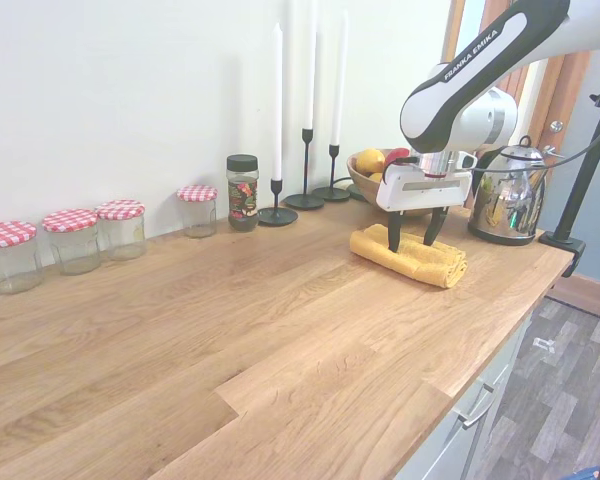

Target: Wipe the counter

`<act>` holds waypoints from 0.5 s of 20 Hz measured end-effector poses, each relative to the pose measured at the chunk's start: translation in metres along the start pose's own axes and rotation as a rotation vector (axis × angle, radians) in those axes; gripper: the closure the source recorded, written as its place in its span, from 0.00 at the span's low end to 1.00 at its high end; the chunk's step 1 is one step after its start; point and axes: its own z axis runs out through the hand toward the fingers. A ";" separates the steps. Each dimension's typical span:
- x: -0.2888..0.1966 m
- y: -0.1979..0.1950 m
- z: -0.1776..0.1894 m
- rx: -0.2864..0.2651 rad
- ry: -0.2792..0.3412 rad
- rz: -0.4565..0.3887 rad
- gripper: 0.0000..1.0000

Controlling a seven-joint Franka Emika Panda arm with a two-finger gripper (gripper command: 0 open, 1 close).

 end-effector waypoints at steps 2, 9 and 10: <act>-0.001 -0.001 0.000 0.000 0.000 -0.002 1.00; -0.003 -0.003 0.000 0.000 -0.001 -0.006 1.00; -0.004 -0.004 0.000 0.001 -0.001 -0.008 1.00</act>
